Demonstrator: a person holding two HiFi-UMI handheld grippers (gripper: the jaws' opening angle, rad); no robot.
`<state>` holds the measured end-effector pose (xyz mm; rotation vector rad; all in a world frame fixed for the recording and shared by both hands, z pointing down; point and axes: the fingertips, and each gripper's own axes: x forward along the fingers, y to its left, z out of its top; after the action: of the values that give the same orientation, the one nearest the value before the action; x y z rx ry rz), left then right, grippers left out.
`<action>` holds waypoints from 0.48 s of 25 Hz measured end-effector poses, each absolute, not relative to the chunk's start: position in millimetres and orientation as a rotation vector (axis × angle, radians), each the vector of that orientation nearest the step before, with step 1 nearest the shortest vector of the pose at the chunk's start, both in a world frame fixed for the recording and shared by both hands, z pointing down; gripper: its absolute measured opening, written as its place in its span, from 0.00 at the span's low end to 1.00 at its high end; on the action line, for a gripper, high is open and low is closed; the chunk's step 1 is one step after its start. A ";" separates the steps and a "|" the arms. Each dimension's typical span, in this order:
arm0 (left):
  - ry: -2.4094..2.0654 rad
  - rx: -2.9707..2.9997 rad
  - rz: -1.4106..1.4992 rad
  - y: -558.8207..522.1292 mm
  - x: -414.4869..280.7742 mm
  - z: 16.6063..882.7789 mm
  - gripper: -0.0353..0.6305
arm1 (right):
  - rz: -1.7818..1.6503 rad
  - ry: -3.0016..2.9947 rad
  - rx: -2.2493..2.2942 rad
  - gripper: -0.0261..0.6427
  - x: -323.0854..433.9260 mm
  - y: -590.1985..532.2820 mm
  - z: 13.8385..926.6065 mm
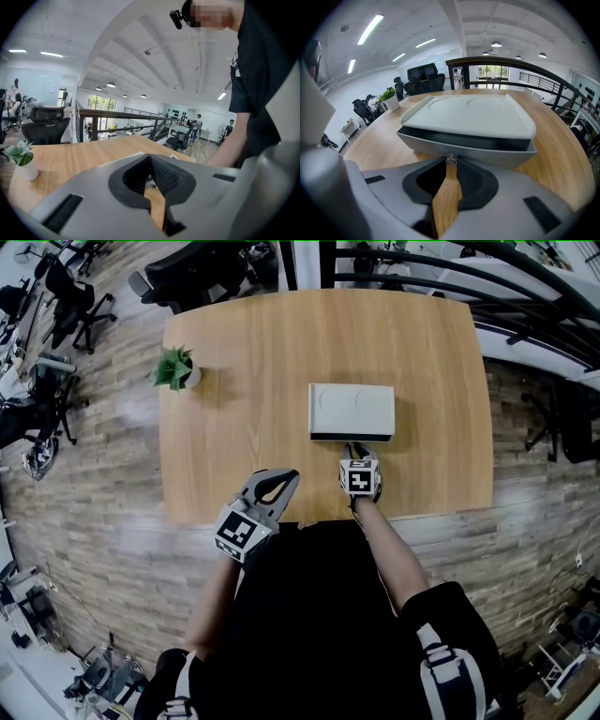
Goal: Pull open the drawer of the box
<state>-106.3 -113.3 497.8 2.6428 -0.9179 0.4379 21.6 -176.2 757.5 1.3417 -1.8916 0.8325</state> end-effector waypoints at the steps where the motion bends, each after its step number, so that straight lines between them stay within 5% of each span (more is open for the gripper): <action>1: -0.919 2.642 0.436 -113.3 -105.7 496.0 0.09 | 0.832 -1.892 1.340 0.16 22.2 -175.4 756.8; 12: -0.918 2.641 0.419 -104.7 -105.3 495.1 0.09 | 0.838 -1.892 1.334 0.16 19.6 -161.2 756.2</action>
<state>-105.3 -104.7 495.1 2.6408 -0.9180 0.4190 19.6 -161.2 756.2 1.3338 -1.8924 0.8377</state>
